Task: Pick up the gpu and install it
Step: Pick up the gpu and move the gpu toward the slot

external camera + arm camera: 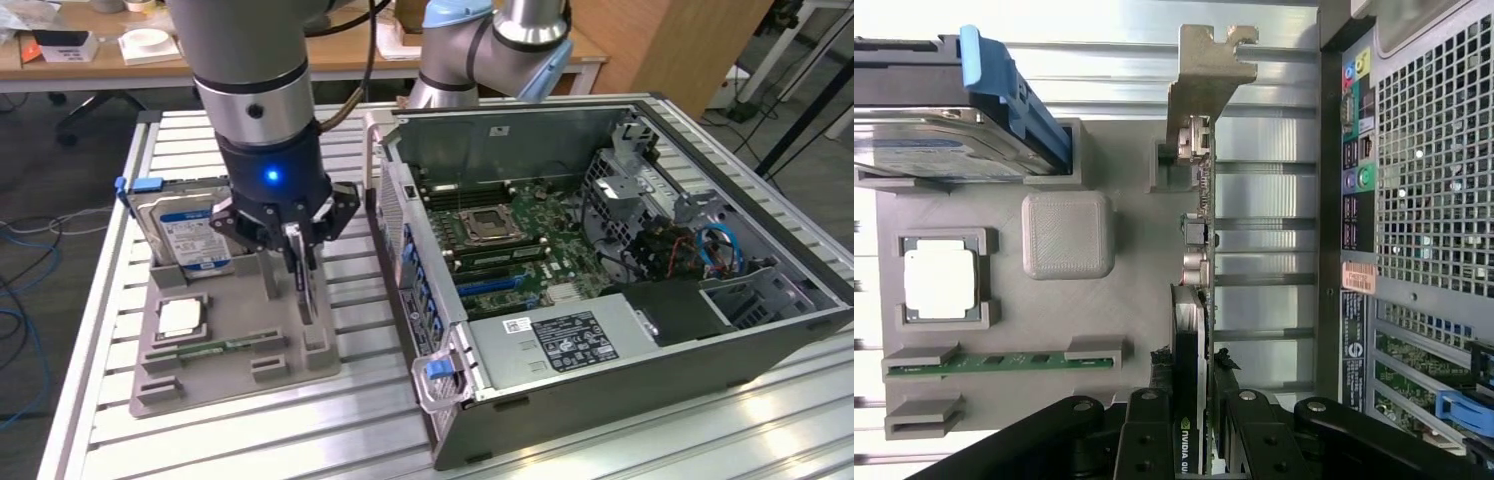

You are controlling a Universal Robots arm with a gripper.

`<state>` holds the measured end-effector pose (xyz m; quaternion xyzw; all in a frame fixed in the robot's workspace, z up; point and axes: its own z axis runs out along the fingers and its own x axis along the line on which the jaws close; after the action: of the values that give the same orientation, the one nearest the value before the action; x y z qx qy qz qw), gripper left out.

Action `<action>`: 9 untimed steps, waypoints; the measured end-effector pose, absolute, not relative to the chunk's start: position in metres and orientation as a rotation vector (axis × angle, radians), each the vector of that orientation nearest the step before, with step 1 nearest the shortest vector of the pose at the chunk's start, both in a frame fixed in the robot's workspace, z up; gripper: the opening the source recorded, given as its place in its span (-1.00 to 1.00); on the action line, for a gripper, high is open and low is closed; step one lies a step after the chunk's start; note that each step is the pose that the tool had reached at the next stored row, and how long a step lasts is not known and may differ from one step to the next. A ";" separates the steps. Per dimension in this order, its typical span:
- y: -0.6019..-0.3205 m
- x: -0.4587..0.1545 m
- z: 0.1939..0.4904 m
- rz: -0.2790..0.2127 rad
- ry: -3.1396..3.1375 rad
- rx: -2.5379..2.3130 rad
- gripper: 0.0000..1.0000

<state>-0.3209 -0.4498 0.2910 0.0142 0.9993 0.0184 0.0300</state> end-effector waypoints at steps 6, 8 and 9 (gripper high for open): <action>-0.450 -0.321 0.299 0.057 3.081 0.044 -0.48; -0.450 -0.321 0.301 0.057 3.081 0.044 -0.48; -0.450 -0.321 0.302 0.057 3.081 0.044 -0.48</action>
<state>-0.3209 -0.4499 0.3020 0.0142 0.9993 0.0184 0.0300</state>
